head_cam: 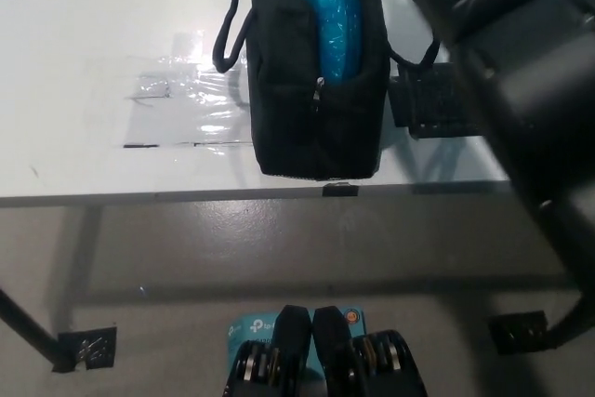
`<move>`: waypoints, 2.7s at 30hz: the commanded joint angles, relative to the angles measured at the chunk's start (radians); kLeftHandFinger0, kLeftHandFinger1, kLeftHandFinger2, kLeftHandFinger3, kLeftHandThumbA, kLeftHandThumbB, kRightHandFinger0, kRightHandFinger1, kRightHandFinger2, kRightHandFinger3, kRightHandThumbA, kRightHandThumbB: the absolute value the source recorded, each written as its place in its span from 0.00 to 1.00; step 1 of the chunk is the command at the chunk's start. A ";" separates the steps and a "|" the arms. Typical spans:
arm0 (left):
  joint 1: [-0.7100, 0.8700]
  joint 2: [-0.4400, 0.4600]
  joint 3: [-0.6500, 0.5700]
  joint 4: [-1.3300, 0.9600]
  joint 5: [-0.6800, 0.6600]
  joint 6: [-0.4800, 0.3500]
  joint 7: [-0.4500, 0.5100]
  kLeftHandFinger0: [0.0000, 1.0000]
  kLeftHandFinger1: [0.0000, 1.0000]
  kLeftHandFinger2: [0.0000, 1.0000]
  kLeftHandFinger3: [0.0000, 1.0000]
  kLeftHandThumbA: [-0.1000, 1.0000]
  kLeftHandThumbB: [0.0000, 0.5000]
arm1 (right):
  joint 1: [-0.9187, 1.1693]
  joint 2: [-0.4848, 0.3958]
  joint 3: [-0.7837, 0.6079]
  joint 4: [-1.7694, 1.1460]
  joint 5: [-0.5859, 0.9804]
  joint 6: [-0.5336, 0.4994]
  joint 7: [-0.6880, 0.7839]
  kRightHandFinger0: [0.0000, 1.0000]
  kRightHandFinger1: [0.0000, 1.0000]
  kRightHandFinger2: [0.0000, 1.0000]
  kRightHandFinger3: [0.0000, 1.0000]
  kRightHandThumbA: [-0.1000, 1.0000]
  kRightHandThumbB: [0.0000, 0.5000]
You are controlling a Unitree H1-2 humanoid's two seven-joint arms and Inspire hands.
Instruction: The robot uses its right hand to pick up a stack of plates kept in the middle of the desk and put it inside a bag kept next to it
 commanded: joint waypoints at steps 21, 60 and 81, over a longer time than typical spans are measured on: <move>-0.015 0.035 0.030 -0.062 -0.023 0.011 0.007 0.00 0.04 0.19 0.21 0.00 1.00 | 1.315 -0.132 -0.098 -2.107 0.150 -0.162 0.153 1.00 1.00 1.00 1.00 1.00 0.41; 0.028 0.055 0.029 -0.065 -0.023 0.033 -0.007 0.01 0.05 0.21 0.25 0.00 1.00 | 1.887 -0.347 -0.191 -2.459 0.258 -0.229 0.122 1.00 1.00 1.00 1.00 1.00 0.41; -0.046 0.060 0.046 -0.051 -0.044 0.033 -0.004 0.00 0.03 0.19 0.22 0.00 1.00 | 2.120 -0.169 -0.161 -1.794 0.311 -0.734 0.035 1.00 1.00 1.00 1.00 0.92 0.38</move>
